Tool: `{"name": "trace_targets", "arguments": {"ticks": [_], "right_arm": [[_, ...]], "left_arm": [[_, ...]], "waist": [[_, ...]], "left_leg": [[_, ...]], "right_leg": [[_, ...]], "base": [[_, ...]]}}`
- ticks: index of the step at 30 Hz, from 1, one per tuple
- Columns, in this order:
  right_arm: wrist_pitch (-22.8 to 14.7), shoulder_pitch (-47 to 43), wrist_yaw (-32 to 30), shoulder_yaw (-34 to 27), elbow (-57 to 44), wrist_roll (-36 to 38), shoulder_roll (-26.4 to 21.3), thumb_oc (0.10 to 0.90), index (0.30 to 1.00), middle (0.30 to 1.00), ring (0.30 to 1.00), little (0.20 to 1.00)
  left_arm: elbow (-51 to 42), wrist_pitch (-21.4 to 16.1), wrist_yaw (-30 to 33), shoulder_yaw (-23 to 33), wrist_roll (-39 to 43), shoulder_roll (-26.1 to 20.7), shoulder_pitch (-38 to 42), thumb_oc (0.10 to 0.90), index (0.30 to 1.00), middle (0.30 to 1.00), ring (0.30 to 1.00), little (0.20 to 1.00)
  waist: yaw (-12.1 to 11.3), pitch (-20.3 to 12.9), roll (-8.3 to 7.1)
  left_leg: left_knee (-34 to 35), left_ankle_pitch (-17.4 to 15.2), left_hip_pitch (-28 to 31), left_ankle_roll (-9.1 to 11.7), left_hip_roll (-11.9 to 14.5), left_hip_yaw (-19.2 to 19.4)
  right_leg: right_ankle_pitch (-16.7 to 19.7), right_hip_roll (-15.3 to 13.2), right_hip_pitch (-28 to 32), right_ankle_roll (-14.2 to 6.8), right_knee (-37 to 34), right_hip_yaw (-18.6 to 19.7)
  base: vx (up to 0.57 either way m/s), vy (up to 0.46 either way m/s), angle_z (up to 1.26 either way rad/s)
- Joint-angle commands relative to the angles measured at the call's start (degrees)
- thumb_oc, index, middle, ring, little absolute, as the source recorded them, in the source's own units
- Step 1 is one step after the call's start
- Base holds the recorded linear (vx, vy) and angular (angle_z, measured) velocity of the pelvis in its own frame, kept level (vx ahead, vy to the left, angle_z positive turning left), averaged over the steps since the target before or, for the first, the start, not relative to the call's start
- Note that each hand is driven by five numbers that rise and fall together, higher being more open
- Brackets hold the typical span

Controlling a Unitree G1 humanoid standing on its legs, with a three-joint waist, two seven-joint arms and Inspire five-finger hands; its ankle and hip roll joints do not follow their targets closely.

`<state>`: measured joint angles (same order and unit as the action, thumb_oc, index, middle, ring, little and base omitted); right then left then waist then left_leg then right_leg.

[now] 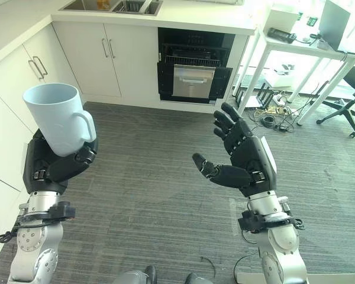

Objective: Place the dishes in the dishwasher.

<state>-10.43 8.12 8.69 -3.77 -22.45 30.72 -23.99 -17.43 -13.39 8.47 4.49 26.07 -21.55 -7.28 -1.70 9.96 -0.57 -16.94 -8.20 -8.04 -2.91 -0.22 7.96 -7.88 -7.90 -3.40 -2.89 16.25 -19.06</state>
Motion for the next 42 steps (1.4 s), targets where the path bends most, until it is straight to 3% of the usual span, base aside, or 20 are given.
{"name": "trace_targets", "arguments": {"ticks": [1,14,15,17,18,19,21,22,25,26,29,34,36,39,41,42], "right_arm": [[-5.1,-4.9,-0.7,-0.8,-2.7,2.0,-1.0,0.800,0.900,0.900,0.900,0.900],[-6.0,-3.0,-2.1,-1.1,-2.9,0.4,-0.9,0.800,0.900,0.900,0.900,0.900],[-6.7,-2.7,-1.7,-1.9,-2.8,1.3,-2.1,0.800,0.900,0.900,0.900,0.900],[-7.3,-2.5,-1.3,-2.4,-2.6,1.6,-2.6,0.800,0.900,0.900,0.900,0.900],[-7.3,-3.5,-1.7,-2.2,-2.0,1.2,-2.9,0.800,0.900,0.900,0.900,0.900],[-7.2,-3.8,-1.9,-1.9,-1.8,1.0,-2.8,0.800,0.900,0.900,0.900,0.900],[-6.9,-4.5,-2.2,-0.6,-1.4,0.0,-1.7,0.800,0.900,0.900,0.900,0.900],[-6.9,-4.0,-1.4,-0.6,-1.4,0.0,-1.4,0.800,0.900,0.900,0.900,0.900],[-7.0,-2.4,0.3,-1.1,-2.1,0.3,-1.5,0.800,0.900,0.900,0.900,0.900],[-7.0,-2.3,0.4,-1.1,-2.2,0.2,-1.5,0.800,0.900,0.900,0.900,0.900],[-6.9,-2.7,0.3,-1.2,-2.2,1.1,-2.2,0.800,0.900,0.900,0.900,0.900],[-7.2,-0.7,1.3,-2.3,-4.0,3.2,-0.9,0.800,0.900,0.900,0.900,0.900],[-7.5,-1.3,-0.1,-2.1,-3.8,2.8,-0.1,0.800,0.900,0.900,0.900,0.900],[-7.1,-2.5,-2.0,-1.2,-3.7,1.5,1.5,0.800,0.900,0.900,0.900,0.900],[-7.0,-2.9,-2.2,-0.3,-3.4,0.9,2.6,0.800,0.900,0.900,0.900,0.900],[-7.0,-3.7,-1.8,1.3,-2.4,0.0,3.3,0.800,0.900,0.900,0.900,0.900]], "left_arm": [[-4.7,-7.6,0.2,1.4,-1.5,-1.9,3.6,0.400,0.300,0.300,0.300,0.300],[-4.7,-8.3,0.3,1.3,-0.9,-1.6,2.9,0.400,0.300,0.300,0.300,0.300],[-5.0,-8.8,0.0,1.3,-1.0,-1.5,2.7,0.400,0.300,0.300,0.300,0.300],[-5.0,-9.5,-0.4,1.5,-0.7,-1.4,2.4,0.400,0.300,0.300,0.300,0.300],[-4.7,-10.0,-0.7,1.3,-0.9,-1.1,2.8,0.400,0.300,0.300,0.300,0.300],[-4.6,-9.8,-0.6,1.2,-0.9,-1.0,2.9,0.400,0.300,0.300,0.300,0.300],[-4.7,-9.5,-0.7,1.1,-1.2,-0.9,2.0,0.400,0.300,0.300,0.300,0.300],[-4.6,-9.9,-0.9,1.4,-1.2,-1.0,1.0,0.400,0.300,0.300,0.300,0.300],[-4.5,-10.8,-1.4,2.2,-0.5,-0.9,-0.7,0.400,0.300,0.300,0.300,0.300],[-4.4,-11.0,-1.6,2.3,-0.5,-0.8,-0.7,0.400,0.300,0.300,0.300,0.300],[-4.0,-10.4,-1.4,2.3,-1.1,-0.5,0.5,0.400,0.300,0.300,0.300,0.300],[-4.7,-8.5,-2.9,2.2,-2.8,-2.1,2.0,0.400,0.300,0.300,0.300,0.300],[-4.8,-7.5,-4.4,2.2,-2.3,-2.9,2.7,0.400,0.300,0.300,0.300,0.300],[-4.7,-6.8,-6.2,2.1,-1.7,-3.2,3.6,0.400,0.300,0.300,0.300,0.300],[-4.5,-6.6,-7.0,2.0,-1.9,-3.4,4.1,0.400,0.300,0.300,0.300,0.300],[-4.5,-6.5,-5.6,1.6,-3.1,-3.5,4.5,0.400,0.300,0.300,0.300,0.300]], "waist": [[0.4,-3.6,0.07],[2.0,-2.6,-0.01],[1.5,-1.0,-1.76],[0.9,0.5,-3.13],[0.4,2.9,-3.11],[0.4,3.1,-3.01],[0.5,3.4,-0.65],[0.5,3.2,0.59],[-0.1,3.2,2.01],[-0.2,3.3,2.22],[-0.1,3.1,2.30],[-1.4,1.1,0.57],[-2.3,0.3,-0.07],[-2.4,-0.5,-0.51],[-2.0,-0.2,0.08],[-1.7,0.4,0.65]], "left_leg": [[-0.2,-6.3,2.4,3.4,2.7,1.3],[-0.2,-5.1,4.6,4.2,3.1,1.4],[-0.2,-1.4,6.4,4.6,1.0,2.0],[-2.6,2.3,6.2,5.2,-0.4,2.0],[-4.8,3.8,2.1,5.5,0.6,2.1],[-3.1,3.8,2.2,5.4,0.7,2.3],[-0.2,1.2,-1.4,5.9,4.1,2.1],[-0.2,1.9,-4.3,7.0,5.7,1.0],[-0.2,5.6,-9.2,8.7,6.7,-3.2],[-0.2,6.5,-10.0,9.0,7.0,-3.5],[-0.2,4.8,-9.6,8.4,7.1,-2.6],[-0.2,1.8,-7.0,5.0,4.0,-4.0],[-0.2,1.2,-6.5,3.8,2.4,-5.5],[-0.2,-0.1,-5.0,1.7,-0.2,-7.9],[-0.2,-1.6,-2.9,0.7,-1.3,-8.9],[-0.2,-2.3,-1.3,0.8,-0.8,-7.6]], "right_leg": [[-5.7,2.1,-1.2,-1.9,0.9,3.1],[-6.5,4.1,-0.4,-0.4,0.9,5.5],[-6.1,3.1,0.3,0.4,0.9,7.0],[-5.6,2.2,0.8,1.0,0.9,8.0],[-5.0,2.7,1.5,1.3,0.9,8.0],[-5.1,2.9,1.7,1.2,0.9,8.2],[-6.1,5.4,2.7,0.5,0.9,8.6],[-6.9,6.9,3.3,0.4,0.9,9.0],[-9.0,9.4,5.4,0.9,0.9,10.9],[-9.4,9.7,5.9,1.1,0.9,11.0],[-10.4,9.0,7.5,0.9,0.9,11.1],[-10.5,4.9,11.6,-2.5,0.9,9.0],[-8.5,3.7,13.2,-3.8,0.9,7.5],[2.0,3.1,14.3,-6.8,2.0,5.9],[6.6,2.0,8.3,-7.5,16.4,5.9],[5.1,0.4,2.6,-6.1,18.2,4.5]], "base": [[0.02,-0.062,-0.01],[0.04,-0.109,0.02],[0.11,-0.176,0.02],[0.09,-0.161,-0.11],[0.08,-0.102,-0.11],[0.13,-0.006,-0.04],[0.21,0.143,-0.09],[0.24,0.152,-0.13],[0.30,0.137,-0.15],[0.33,0.162,-0.41],[0.35,0.202,-0.47],[0.33,0.173,-0.46],[0.29,0.146,-0.10],[0.26,0.167,0.20],[0.22,0.221,0.39],[0.23,0.150,0.22]]}}
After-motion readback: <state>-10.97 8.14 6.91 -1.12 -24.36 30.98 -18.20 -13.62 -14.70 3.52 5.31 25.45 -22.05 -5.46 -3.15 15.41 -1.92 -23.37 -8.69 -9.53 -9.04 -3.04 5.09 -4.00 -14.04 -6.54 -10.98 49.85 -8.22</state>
